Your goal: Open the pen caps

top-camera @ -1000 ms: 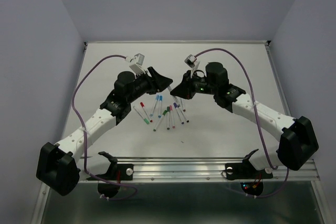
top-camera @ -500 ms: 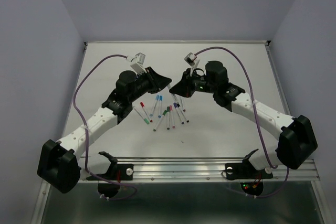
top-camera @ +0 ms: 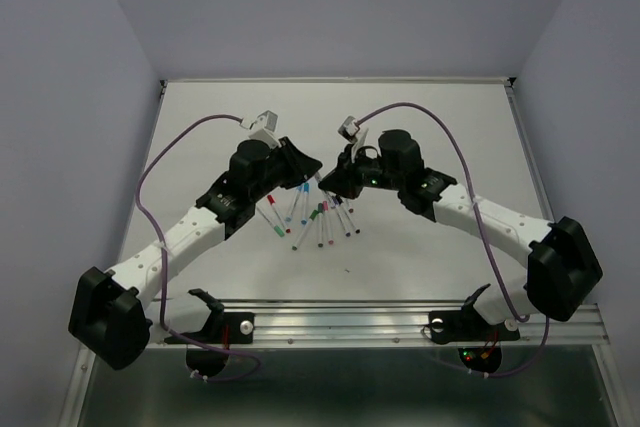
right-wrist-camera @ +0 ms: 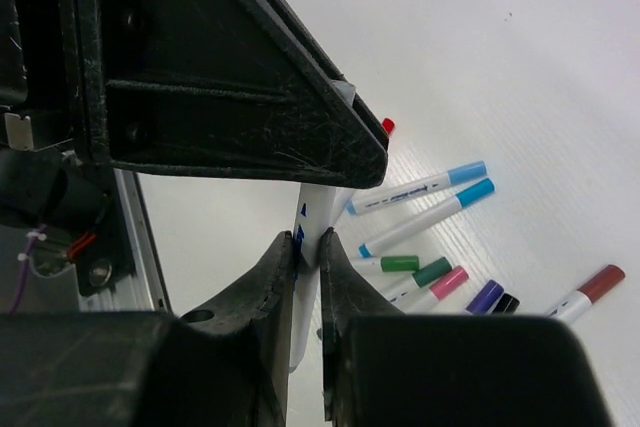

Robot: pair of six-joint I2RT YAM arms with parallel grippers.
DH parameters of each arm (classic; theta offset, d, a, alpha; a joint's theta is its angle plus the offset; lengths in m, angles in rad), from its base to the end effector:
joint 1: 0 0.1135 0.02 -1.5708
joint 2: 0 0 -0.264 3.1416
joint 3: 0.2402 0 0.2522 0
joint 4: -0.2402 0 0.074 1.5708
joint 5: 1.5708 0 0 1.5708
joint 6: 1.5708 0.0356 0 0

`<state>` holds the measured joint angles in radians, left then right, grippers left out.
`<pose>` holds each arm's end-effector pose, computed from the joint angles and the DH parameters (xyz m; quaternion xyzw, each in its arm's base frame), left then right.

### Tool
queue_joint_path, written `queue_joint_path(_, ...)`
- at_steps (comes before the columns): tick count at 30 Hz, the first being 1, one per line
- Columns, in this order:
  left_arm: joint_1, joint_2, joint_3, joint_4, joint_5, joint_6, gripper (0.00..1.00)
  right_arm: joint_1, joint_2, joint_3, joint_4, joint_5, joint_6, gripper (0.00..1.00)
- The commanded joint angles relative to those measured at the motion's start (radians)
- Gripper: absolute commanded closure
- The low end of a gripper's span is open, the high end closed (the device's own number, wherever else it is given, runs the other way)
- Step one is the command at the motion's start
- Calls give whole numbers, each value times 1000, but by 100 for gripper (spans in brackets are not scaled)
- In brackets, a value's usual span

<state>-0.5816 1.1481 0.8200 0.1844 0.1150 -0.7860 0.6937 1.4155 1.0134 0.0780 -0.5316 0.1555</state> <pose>0.2243 -0.1524 0.3165 -0.0396 0.7547 -0.4465 0.4791 0.2401 0.2231 0.3003 -0.3561 0.7145 0.4264 0.4254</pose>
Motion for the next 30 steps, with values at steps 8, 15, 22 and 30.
queue_joint_path(8,150,-1,169,142,-255,2,100,231,-45,-277,-57,-137,171,99)
queue_joint_path(15,215,32,195,6,-279,10,100,192,-115,-167,-153,177,194,99)
queue_joint_path(22,382,215,275,-290,-299,89,100,-135,-107,-84,-323,474,202,99)
queue_joint_path(30,423,484,490,-510,-425,243,99,-420,115,42,-388,620,121,99)
